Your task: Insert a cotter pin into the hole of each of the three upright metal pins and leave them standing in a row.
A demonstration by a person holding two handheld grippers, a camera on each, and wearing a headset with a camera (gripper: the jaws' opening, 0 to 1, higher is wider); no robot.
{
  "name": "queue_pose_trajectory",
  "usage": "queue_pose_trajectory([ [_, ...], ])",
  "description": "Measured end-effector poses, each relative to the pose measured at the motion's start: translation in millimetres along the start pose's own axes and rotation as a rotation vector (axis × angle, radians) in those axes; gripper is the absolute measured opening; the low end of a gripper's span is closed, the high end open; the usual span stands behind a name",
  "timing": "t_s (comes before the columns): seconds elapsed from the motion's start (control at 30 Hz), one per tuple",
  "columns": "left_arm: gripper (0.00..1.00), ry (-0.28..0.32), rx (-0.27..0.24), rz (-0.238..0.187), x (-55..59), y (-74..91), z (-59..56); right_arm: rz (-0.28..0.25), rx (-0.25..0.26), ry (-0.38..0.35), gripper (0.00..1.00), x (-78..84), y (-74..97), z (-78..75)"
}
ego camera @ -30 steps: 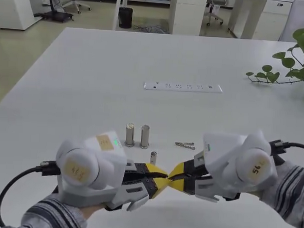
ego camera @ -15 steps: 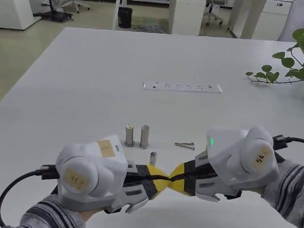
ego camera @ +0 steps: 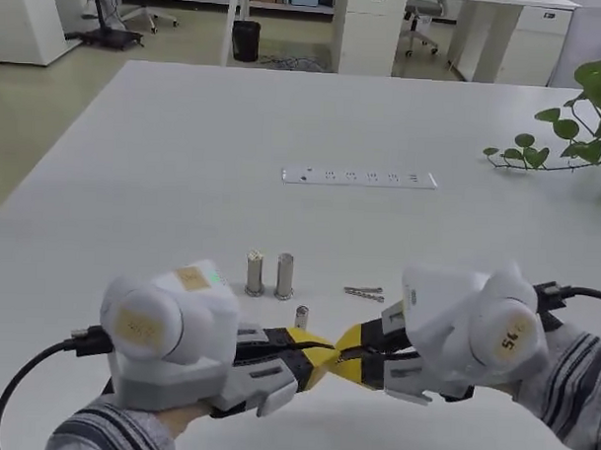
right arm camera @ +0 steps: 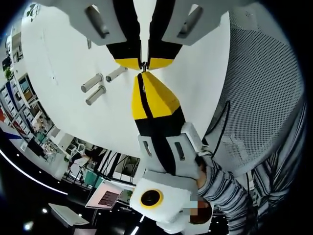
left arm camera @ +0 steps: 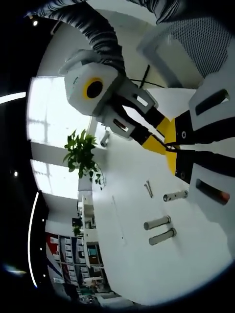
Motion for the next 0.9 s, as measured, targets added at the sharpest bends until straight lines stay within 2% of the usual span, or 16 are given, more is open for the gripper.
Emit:
queue_pose_trajectory([
  [0.03,0.00,0.035,-0.003,0.001,0.8,0.2,0.7,0.005,0.007,0.008,0.00,0.2,0.1,-0.5],
  [0.2,0.00,0.110,-0.020,-0.021,1.6,1.2,2.0,0.015,0.026,0.042,0.00,-1.3,0.3,-0.8],
  [0.3,0.00,0.229,-0.033,-0.035,2.5,0.7,3.4,0.027,0.040,0.068,0.00,-2.0,-0.7,-0.6],
  [0.37,0.00,0.268,-0.037,-0.043,2.8,0.8,4.0,0.029,0.041,0.076,0.00,-2.0,-0.9,-0.8],
  [0.47,0.00,0.391,-0.034,-0.050,4.4,0.2,5.2,0.032,0.043,0.084,0.00,-1.5,-0.5,-0.4],
  [0.63,0.00,0.488,-0.026,-0.076,6.5,0.7,6.0,0.030,0.053,0.095,0.00,-1.6,0.6,-0.4],
  [0.9,0.00,0.472,-0.023,-0.051,8.7,-0.9,4.9,0.045,0.040,0.130,0.00,-0.4,-1.0,2.4],
])
Point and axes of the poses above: the centre of the closed fingertips' face, and the gripper's own axes: y roughly backward along the fingers, z roughly to its left, x roughly out of its underside, the point moved 7 cm from there along y, roughly backward along the fingers, and after that the axes turned 4 degrees about y, right-handed, at the moved point
